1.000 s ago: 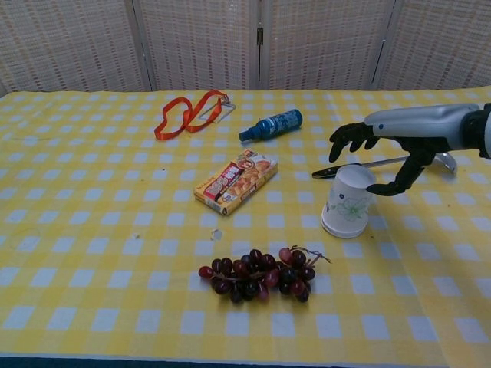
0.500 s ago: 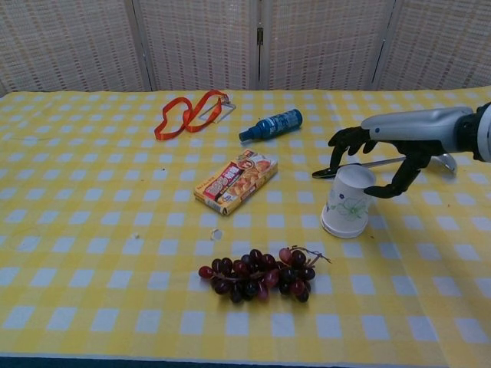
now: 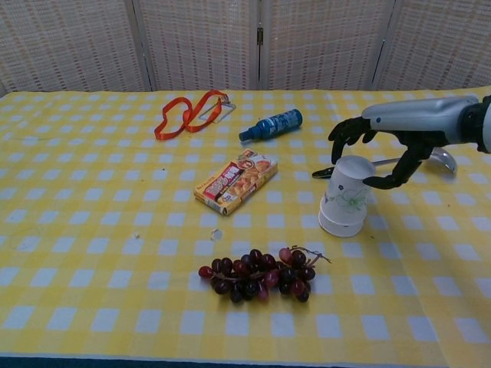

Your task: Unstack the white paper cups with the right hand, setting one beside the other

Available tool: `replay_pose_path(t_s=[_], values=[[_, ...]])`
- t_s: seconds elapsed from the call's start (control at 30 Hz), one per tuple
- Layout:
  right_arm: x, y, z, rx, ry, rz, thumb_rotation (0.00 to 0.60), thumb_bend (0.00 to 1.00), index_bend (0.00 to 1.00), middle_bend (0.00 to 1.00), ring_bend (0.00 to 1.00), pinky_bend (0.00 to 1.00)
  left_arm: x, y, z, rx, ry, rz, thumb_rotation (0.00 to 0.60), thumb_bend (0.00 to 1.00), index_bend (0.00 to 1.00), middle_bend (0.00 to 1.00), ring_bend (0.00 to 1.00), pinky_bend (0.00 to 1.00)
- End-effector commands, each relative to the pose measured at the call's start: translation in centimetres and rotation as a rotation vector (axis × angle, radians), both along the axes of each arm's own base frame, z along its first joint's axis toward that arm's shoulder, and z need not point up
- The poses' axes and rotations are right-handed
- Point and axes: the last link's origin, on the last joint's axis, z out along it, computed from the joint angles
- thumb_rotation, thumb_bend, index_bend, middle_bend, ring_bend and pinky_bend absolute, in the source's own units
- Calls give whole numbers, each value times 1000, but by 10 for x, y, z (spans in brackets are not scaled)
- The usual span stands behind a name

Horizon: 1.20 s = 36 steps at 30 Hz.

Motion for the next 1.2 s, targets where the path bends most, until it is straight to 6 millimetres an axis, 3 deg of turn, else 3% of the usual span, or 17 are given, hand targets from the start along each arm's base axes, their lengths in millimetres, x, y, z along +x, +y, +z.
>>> replay_pose_path(t_s=[0.03, 0.33, 0.53, 0.67, 0.83, 1.0, 1.2], values=[[5, 3, 11, -24, -15, 17, 600, 475, 336, 113, 142, 144, 0, 0, 0, 0, -1, -1, 600, 244, 19, 0, 0, 0], [11, 16, 64, -143, -100, 47, 600, 475, 336, 122, 154, 144, 2, 1, 1, 0, -1, -4, 600, 244, 19, 0, 0, 0], [-19, 23, 92, -221, -101, -24, 600, 475, 337, 125, 160, 144, 3, 3, -1, -5, -3, -11, 600, 244, 9, 0, 0, 0], [-45, 22, 83, -202, -74, -83, 600, 475, 339, 126, 158, 142, 5, 4, -5, -17, -9, -19, 600, 244, 9, 0, 0, 0], [-68, 20, 56, -145, -54, -132, 600, 475, 339, 126, 158, 141, 9, 4, -6, -19, -8, -31, 600, 244, 9, 0, 0, 0], [-79, 18, 33, -114, -74, -142, 600, 475, 339, 126, 164, 141, 9, 3, -4, -13, -7, -28, 600, 244, 9, 0, 0, 0], [-85, 15, 23, -104, -81, -138, 600, 475, 339, 126, 160, 141, 8, 0, -3, -12, -8, -20, 600, 244, 9, 0, 0, 0]])
